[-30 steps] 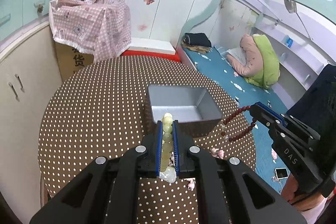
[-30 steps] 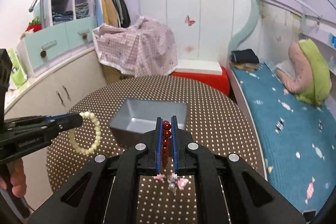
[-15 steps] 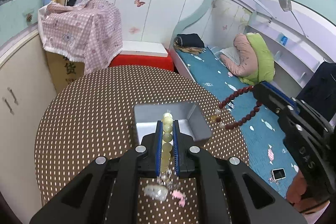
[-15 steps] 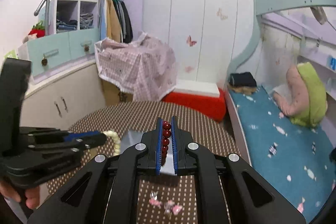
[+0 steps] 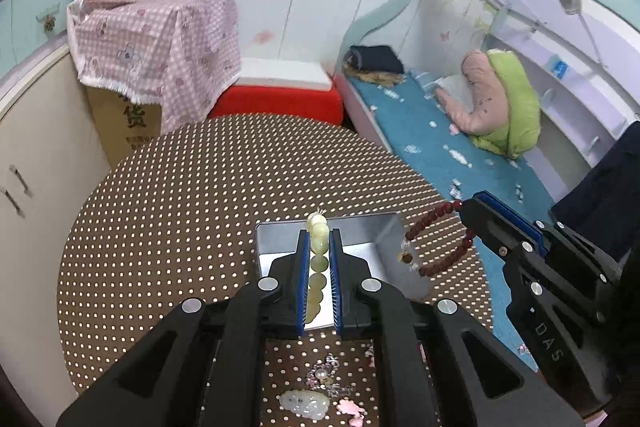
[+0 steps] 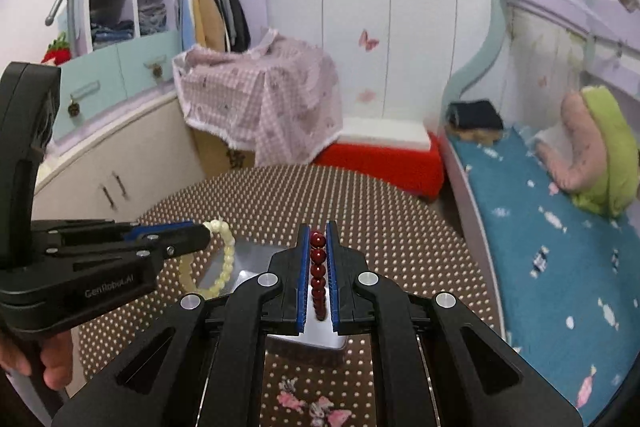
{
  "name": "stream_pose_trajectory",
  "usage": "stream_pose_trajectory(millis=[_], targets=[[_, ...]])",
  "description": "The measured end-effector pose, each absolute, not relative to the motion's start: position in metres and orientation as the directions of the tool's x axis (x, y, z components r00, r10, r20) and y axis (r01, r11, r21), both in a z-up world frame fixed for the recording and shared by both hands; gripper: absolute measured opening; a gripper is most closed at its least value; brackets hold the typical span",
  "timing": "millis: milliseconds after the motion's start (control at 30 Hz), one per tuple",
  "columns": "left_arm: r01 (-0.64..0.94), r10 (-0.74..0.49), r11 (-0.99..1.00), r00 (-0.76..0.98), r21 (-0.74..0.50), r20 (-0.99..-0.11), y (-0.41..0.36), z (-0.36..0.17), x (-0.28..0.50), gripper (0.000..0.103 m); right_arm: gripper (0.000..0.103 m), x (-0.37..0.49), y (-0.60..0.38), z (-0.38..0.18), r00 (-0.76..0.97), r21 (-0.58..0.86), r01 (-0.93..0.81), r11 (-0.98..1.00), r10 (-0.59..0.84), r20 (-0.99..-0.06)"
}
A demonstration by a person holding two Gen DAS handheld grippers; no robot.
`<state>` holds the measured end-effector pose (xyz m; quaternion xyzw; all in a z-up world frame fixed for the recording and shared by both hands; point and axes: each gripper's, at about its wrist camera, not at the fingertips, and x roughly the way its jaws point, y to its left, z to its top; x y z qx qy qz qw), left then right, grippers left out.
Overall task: Organize jewelry
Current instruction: 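Carry both bracelets into the grey metal box and open both tools, then grasp the pale jade pendant with the left tool while the right tool grasps a pink charm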
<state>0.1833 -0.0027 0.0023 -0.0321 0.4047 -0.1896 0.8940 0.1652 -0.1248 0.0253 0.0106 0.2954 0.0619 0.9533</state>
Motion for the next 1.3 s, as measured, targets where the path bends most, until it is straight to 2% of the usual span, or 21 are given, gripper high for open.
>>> stream_pose_trajectory(millis=[100, 133, 167, 200, 233, 267, 300, 333, 367, 800, 1000, 1300], targets=[[0.291, -0.345, 0.934, 0.591, -0.207, -0.729, -0.002, -0.006, 0.190, 0.009, 0.011, 0.174, -0.126, 0.014, 0.797, 0.083, -0.128, 0.988, 0.153, -0.585], [0.282, -0.334, 0.938, 0.592, -0.200, -0.733, -0.001, -0.007, 0.191, 0.016, 0.011, 0.176, -0.127, 0.012, 0.793, 0.097, -0.134, 0.986, 0.165, -0.586], [0.268, -0.313, 0.946, 0.596, -0.184, -0.739, 0.000, -0.008, 0.191, 0.026, 0.011, 0.178, -0.128, 0.009, 0.787, 0.100, -0.136, 0.986, 0.169, -0.594], [0.244, -0.280, 0.956, 0.609, -0.160, -0.742, 0.001, -0.009, 0.190, 0.054, 0.013, 0.179, -0.128, 0.007, 0.779, 0.090, -0.133, 0.987, 0.160, -0.606], [0.231, -0.262, 0.962, 0.622, -0.147, -0.737, 0.003, -0.009, 0.189, 0.066, 0.015, 0.180, -0.129, 0.004, 0.774, 0.069, -0.122, 0.990, 0.139, -0.618], [0.222, -0.244, 0.967, 0.638, -0.130, -0.730, 0.005, -0.009, 0.187, 0.066, 0.031, 0.180, -0.130, 0.002, 0.772, 0.053, -0.112, 0.992, 0.120, -0.624], [0.218, -0.232, 0.969, 0.641, -0.116, -0.732, 0.006, -0.010, 0.185, 0.066, 0.068, 0.180, -0.130, 0.000, 0.773, 0.037, -0.097, 0.995, 0.099, -0.626], [0.214, -0.229, 0.970, 0.637, -0.116, -0.736, 0.008, -0.011, 0.186, 0.066, 0.083, 0.178, -0.131, -0.003, 0.780, 0.020, -0.070, 0.997, 0.068, -0.622], [0.208, -0.228, 0.971, 0.630, -0.121, -0.742, 0.010, -0.013, 0.186, 0.066, 0.086, 0.175, -0.132, -0.004, 0.790, 0.011, -0.054, 0.999, 0.049, -0.611], [0.183, -0.208, 0.976, 0.613, -0.119, -0.762, 0.023, -0.021, 0.168, 0.067, 0.086, 0.157, -0.126, -0.010, 0.783, 0.003, -0.071, 0.997, 0.058, -0.619], [0.190, -0.200, 0.976, 0.606, -0.104, -0.770, 0.023, -0.025, 0.155, 0.071, 0.086, 0.143, -0.124, -0.009, 0.785, 0.002, -0.079, 0.997, 0.063, -0.616], [0.190, -0.187, 0.978, 0.577, -0.092, -0.795, 0.036, -0.043, 0.130, 0.077, 0.086, 0.099, -0.096, -0.032, 0.756, -0.059, -0.219, 0.974, 0.131, -0.641]])
